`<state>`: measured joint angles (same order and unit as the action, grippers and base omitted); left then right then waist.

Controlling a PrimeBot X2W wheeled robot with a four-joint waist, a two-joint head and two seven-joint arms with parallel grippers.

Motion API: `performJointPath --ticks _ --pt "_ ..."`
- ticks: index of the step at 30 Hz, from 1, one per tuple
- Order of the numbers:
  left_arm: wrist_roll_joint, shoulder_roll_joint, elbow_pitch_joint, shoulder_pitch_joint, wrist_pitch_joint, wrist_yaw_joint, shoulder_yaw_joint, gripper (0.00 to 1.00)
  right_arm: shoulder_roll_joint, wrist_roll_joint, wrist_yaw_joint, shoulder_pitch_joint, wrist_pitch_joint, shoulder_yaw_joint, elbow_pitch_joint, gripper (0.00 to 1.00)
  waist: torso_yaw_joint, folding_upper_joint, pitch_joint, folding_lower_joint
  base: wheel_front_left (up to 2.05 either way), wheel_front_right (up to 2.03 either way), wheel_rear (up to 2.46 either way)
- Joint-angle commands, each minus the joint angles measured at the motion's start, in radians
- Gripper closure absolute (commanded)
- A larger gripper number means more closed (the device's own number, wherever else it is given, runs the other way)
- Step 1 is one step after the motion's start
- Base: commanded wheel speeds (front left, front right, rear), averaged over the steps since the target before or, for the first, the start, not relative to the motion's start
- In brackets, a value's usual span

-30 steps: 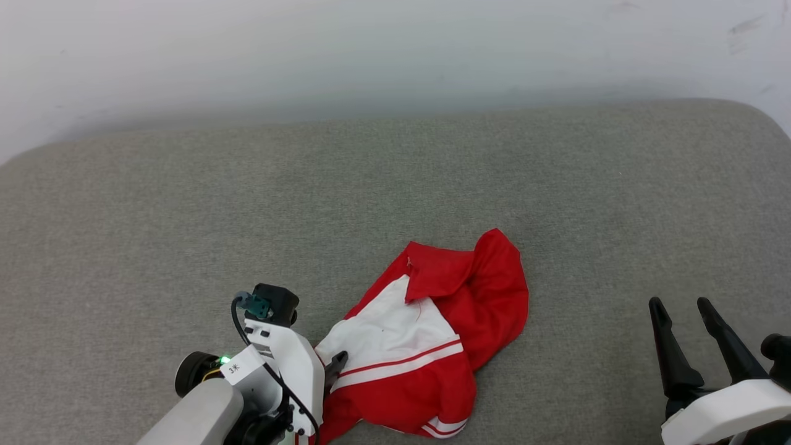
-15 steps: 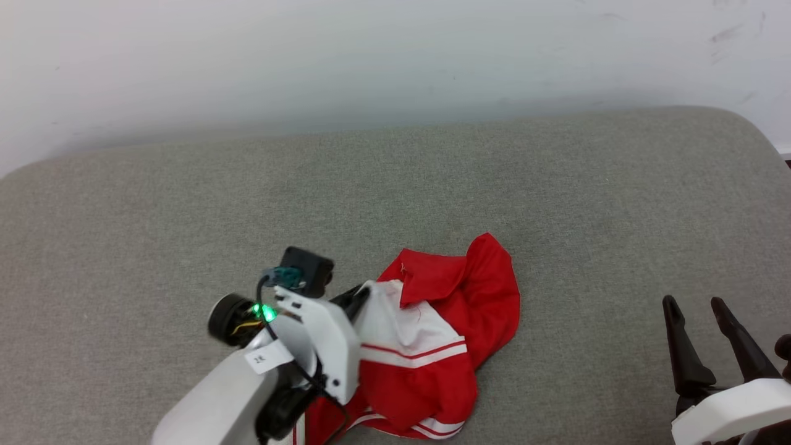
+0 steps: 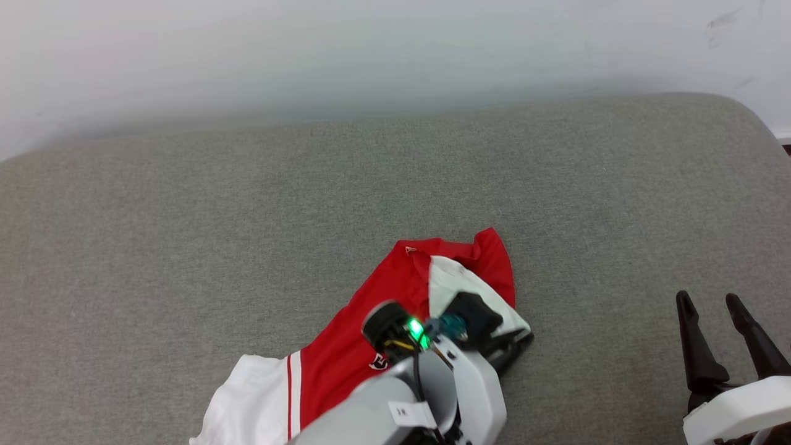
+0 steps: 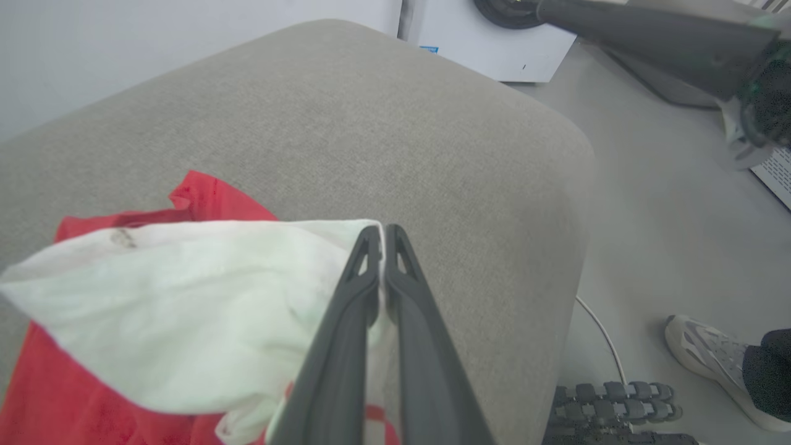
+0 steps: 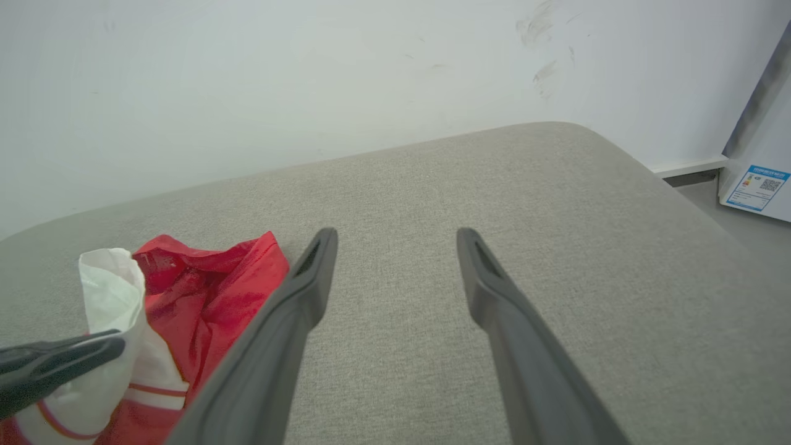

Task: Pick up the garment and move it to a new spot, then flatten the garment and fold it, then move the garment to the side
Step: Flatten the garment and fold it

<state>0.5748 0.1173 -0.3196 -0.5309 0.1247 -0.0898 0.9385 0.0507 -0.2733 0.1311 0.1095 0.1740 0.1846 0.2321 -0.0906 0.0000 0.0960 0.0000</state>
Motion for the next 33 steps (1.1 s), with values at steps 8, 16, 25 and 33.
performJointPath --ticks 8,16,25,33 --pt "0.018 -0.028 -0.127 0.014 -0.016 -0.034 0.108 0.65 -0.001 -0.017 -0.001 -0.013 -0.012 -0.001 -0.003 0.0 0.008 0.0 0.009 0.0 0.0 0.0 0.0" --pt "0.009 -0.006 -0.107 0.017 -0.212 0.018 0.047 0.0 -0.001 -0.022 -0.001 0.019 -0.007 -0.006 -0.019 0.0 0.034 0.0 -0.062 0.0 0.0 0.0 0.0" --pt "0.001 0.073 0.023 0.09 -0.371 0.192 -0.119 0.0 -0.001 -0.024 -0.001 0.048 0.017 -0.02 -0.012 0.0 0.062 0.0 -0.104 0.0 0.0 0.0 0.0" --pt "-0.001 0.16 0.149 0.219 -0.391 0.312 -0.291 0.0 -0.001 -0.036 -0.001 0.068 0.059 -0.029 -0.025 0.0 0.106 0.0 -0.114 0.0 0.0 0.0 0.0"
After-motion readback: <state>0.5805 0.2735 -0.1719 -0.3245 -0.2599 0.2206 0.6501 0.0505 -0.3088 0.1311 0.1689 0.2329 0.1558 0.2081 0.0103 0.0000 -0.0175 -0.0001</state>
